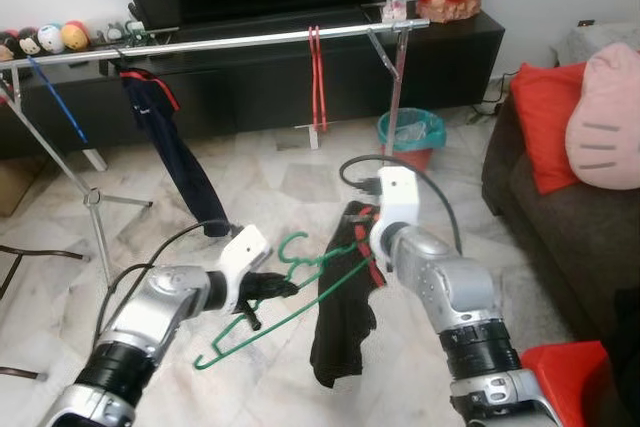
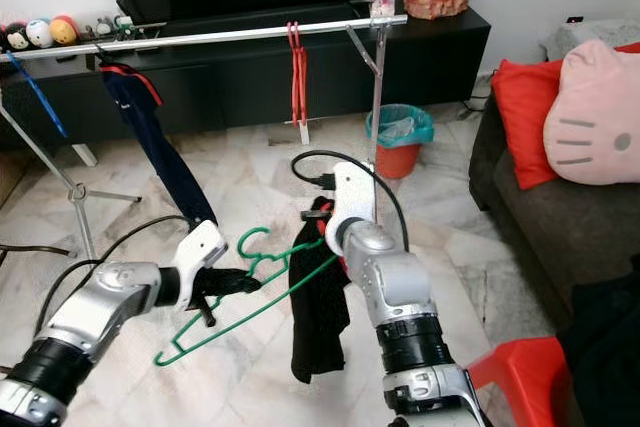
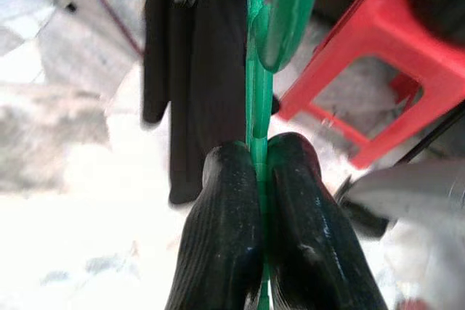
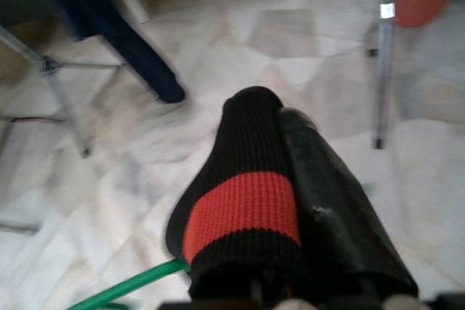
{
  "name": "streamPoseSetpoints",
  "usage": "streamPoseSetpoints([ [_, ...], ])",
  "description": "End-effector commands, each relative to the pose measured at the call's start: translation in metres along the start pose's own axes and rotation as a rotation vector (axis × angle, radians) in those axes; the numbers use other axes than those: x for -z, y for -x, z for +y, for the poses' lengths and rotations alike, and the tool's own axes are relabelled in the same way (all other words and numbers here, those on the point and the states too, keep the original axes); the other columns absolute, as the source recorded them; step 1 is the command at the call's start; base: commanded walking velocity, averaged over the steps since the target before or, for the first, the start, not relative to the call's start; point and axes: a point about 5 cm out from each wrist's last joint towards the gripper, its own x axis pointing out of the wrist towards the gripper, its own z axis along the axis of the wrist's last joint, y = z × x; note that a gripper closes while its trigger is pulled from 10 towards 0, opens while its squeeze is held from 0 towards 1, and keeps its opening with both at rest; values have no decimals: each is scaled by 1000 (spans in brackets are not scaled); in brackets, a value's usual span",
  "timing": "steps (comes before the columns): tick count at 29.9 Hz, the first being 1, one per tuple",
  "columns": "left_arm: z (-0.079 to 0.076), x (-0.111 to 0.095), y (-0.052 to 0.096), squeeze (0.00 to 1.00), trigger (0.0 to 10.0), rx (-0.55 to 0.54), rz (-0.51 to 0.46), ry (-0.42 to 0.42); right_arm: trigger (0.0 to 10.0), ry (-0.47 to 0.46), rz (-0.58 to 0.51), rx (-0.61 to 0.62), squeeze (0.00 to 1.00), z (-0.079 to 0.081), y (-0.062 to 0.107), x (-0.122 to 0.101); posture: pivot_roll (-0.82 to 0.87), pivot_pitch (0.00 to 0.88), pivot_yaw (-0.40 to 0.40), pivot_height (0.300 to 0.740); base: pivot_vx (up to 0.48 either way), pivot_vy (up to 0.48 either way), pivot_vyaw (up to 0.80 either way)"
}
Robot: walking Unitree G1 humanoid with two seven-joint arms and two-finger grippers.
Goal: Hang hanger
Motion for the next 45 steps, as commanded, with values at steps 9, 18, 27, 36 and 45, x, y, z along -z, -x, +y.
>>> streamPoseSetpoints([
  [9, -6, 4, 6, 0, 10000, 29, 55, -47, 10000, -2, -23, 73, 0, -9, -1, -1, -63, 0, 89, 740, 0, 0, 0],
  [18, -2, 0, 11, 0, 10000, 1, 56, -78, 10000, 36, -7, 117, 0, -17, -2, 6, -61, 0, 89, 740, 0, 0, 0],
  [27, -9, -1, 18, 0, 10000, 66, 58, -88, 10000, 50, 5, 150, 0, -25, -3, 11, -58, 0, 89, 740, 0, 0, 0],
  [36, -19, -3, 28, 0, 10000, 178, 58, -82, 10000, 57, 17, 155, 0, -28, -3, 17, -53, 0, 86, 740, 0, 0, 0],
  [45, -22, -4, 38, 0, 10000, 232, 73, -89, 10000, 72, 29, 184, 0, -37, -3, 20, -50, 0, 85, 740, 0, 0, 0],
])
